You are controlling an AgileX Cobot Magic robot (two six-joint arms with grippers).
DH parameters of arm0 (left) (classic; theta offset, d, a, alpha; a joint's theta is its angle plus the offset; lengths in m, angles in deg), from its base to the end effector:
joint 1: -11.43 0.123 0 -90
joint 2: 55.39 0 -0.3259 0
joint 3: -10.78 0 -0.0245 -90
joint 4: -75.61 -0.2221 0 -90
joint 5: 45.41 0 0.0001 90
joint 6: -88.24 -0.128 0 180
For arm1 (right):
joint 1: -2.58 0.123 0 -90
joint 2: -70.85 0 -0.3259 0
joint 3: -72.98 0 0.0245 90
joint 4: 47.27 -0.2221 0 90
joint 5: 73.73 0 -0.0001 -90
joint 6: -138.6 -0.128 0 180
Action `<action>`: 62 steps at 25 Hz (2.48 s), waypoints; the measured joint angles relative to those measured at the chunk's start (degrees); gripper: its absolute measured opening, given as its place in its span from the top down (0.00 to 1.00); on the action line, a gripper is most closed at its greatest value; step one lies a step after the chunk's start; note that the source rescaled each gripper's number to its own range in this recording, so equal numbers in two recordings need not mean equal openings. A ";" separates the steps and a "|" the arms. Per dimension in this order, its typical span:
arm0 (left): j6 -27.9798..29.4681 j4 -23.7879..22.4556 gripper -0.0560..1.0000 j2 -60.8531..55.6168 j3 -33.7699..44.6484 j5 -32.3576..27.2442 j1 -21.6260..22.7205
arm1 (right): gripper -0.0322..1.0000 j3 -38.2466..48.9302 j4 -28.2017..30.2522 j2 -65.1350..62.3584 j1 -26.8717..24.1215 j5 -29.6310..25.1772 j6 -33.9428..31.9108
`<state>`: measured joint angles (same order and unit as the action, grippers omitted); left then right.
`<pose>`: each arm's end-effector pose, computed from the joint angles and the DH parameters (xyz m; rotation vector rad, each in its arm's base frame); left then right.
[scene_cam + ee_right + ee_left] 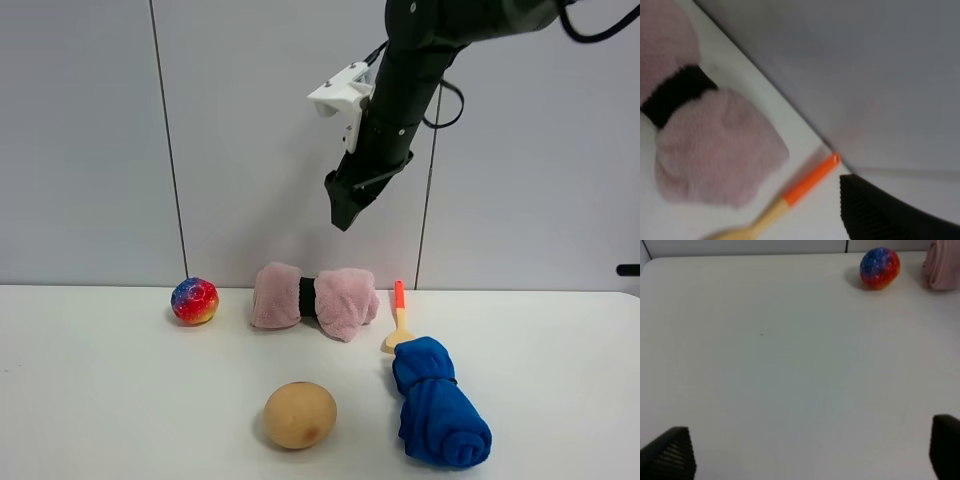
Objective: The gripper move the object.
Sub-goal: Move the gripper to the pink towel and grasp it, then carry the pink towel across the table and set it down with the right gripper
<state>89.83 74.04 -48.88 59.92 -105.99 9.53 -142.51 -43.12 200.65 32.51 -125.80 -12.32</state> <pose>-0.0394 0.0044 0.2489 0.0041 2.0283 -0.0057 0.4393 0.2445 0.2747 -1.2877 2.2048 -0.0844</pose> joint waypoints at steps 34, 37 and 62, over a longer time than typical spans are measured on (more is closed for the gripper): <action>0.00 0.00 0.00 0.00 0.00 0.00 0.00 | 0.24 -0.37 2.37 18.73 0.23 17.93 3.75; 0.00 0.00 0.00 0.00 0.00 0.00 0.00 | 0.45 -0.43 2.62 18.80 0.23 17.99 3.75; 0.00 0.00 0.00 0.00 0.00 0.00 0.00 | 0.97 -0.43 -2.22 -7.31 15.36 4.06 49.88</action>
<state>89.83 74.04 -48.88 59.92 -105.99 9.53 -142.94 -45.34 193.34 47.88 -121.73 37.56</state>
